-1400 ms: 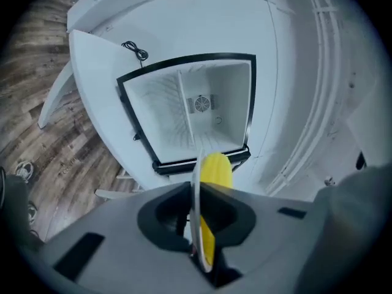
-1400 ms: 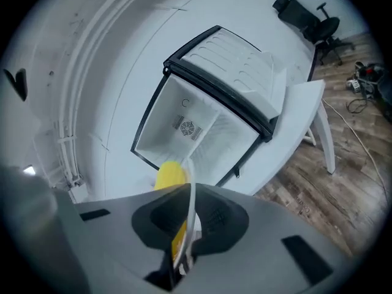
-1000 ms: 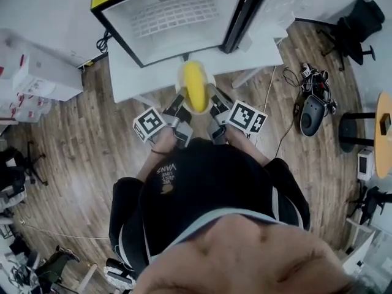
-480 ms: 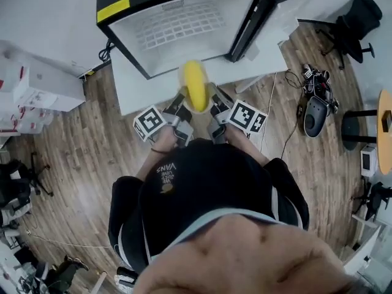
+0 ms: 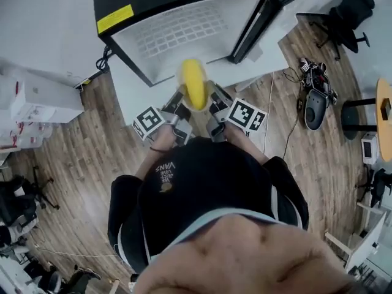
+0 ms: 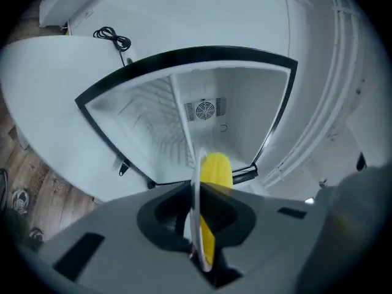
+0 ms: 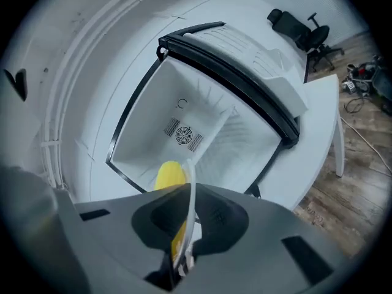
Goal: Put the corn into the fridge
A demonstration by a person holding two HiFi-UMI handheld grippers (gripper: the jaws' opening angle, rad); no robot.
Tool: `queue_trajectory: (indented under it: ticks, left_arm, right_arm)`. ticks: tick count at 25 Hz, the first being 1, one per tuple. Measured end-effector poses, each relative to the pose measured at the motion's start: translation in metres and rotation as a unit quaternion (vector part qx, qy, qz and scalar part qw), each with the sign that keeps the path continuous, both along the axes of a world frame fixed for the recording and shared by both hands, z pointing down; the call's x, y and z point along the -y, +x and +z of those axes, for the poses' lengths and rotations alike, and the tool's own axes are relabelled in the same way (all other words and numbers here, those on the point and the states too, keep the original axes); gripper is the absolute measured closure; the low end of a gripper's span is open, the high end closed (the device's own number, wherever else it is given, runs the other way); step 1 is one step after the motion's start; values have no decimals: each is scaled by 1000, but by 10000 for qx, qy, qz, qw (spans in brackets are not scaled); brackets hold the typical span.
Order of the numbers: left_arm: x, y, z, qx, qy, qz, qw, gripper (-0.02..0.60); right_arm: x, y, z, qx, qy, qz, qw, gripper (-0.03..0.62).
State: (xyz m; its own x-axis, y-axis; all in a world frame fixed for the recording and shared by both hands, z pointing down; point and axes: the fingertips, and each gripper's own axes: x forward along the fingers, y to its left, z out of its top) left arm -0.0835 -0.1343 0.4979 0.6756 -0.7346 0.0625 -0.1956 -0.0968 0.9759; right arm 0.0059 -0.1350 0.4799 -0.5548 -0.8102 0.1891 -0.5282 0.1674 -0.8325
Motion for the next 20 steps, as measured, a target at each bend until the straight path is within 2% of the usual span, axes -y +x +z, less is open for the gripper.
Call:
queue_trajectory:
  ticks: [11, 20]
  left_arm:
    - [14, -2, 3, -78, -76, 210, 9997, 540]
    - [30, 3, -1, -116, -89, 77, 9999, 540]
  right_arm:
    - [10, -2, 2, -68, -43, 204, 9998, 568]
    - [29, 3, -1, -77, -44, 71, 9999, 568]
